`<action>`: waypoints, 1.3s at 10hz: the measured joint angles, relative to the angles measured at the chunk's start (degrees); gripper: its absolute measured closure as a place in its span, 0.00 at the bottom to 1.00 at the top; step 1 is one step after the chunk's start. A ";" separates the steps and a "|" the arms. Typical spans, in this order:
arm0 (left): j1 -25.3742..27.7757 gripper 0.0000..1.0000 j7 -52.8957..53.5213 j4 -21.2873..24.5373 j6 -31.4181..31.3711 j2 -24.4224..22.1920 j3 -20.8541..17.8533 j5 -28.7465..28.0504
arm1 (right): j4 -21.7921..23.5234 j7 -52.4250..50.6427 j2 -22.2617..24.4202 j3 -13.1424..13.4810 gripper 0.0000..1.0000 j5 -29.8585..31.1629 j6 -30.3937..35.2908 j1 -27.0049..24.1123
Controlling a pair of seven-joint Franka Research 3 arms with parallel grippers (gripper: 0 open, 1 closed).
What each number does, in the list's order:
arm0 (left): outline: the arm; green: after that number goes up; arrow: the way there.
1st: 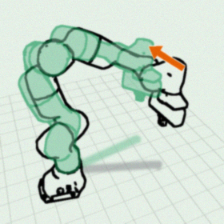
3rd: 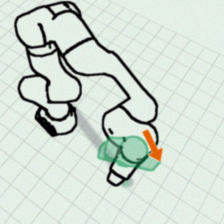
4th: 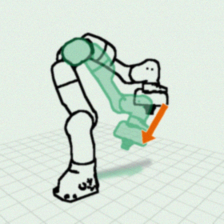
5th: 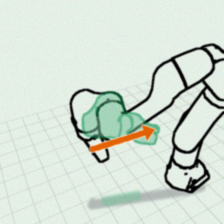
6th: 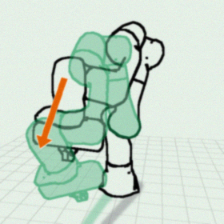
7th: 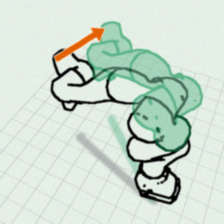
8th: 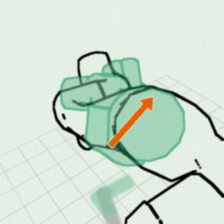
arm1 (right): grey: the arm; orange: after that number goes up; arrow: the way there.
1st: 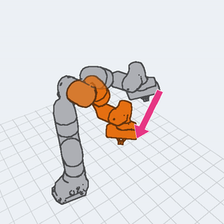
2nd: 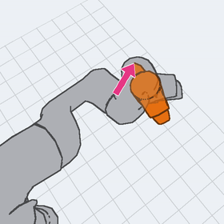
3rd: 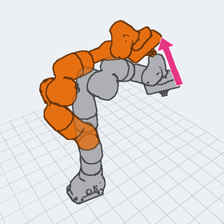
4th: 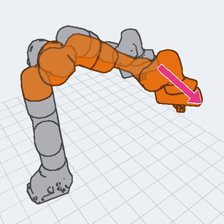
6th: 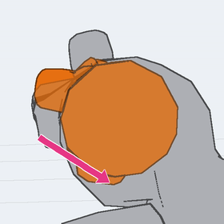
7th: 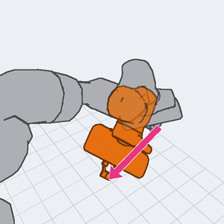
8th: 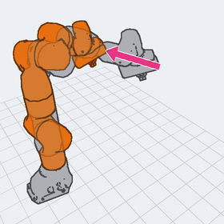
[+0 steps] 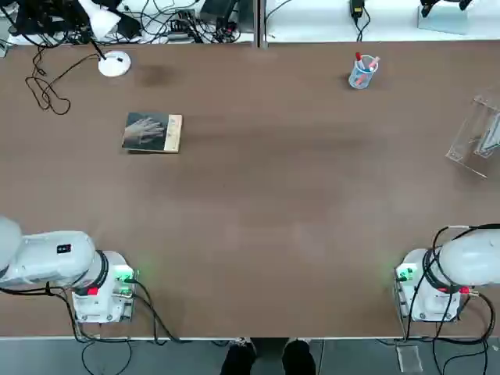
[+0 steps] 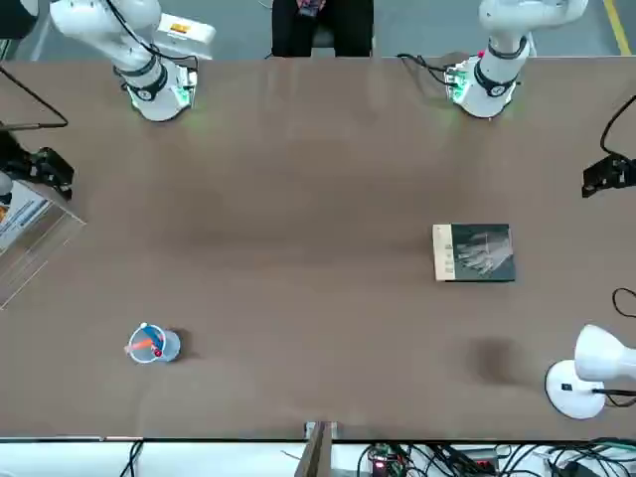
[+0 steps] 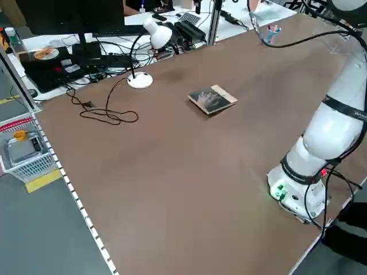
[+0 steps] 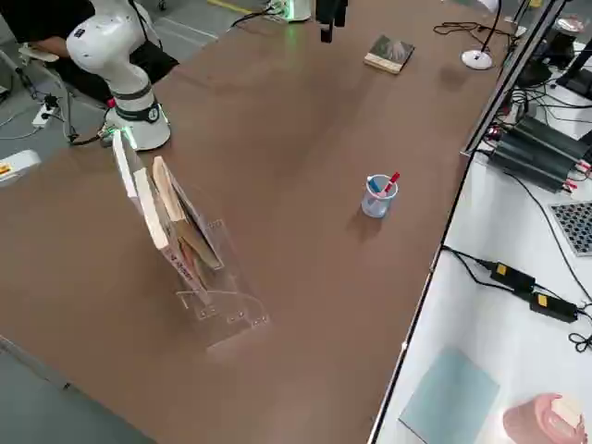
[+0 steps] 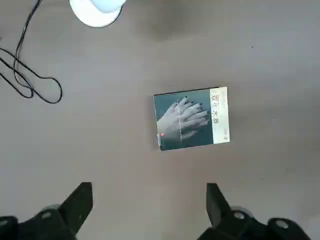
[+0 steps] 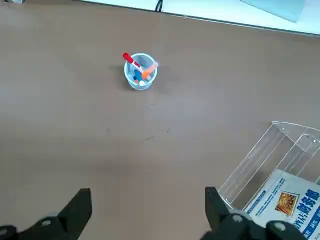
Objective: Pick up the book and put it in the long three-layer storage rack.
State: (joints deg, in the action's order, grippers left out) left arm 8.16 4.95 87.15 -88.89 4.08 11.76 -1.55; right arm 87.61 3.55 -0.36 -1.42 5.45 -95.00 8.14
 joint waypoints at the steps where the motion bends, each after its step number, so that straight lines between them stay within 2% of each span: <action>1: 0.00 0.00 0.00 0.00 0.00 0.00 0.00 0.00 | 0.00 0.00 0.00 0.00 0.00 0.00 0.00 0.00; 9: 0.14 0.00 -0.18 0.01 -0.22 0.78 0.00 0.95 | 0.00 0.02 0.00 0.01 0.00 0.00 -0.01 -0.01; 13: 5.50 0.00 4.61 2.02 -4.29 4.61 -0.32 10.67 | 0.01 0.06 0.00 0.06 0.00 0.00 -0.34 -0.02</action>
State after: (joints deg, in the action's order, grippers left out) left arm 13.66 9.56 89.17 -93.18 8.69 11.44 9.12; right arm 87.62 3.61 -0.36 -1.36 5.45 -95.34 8.12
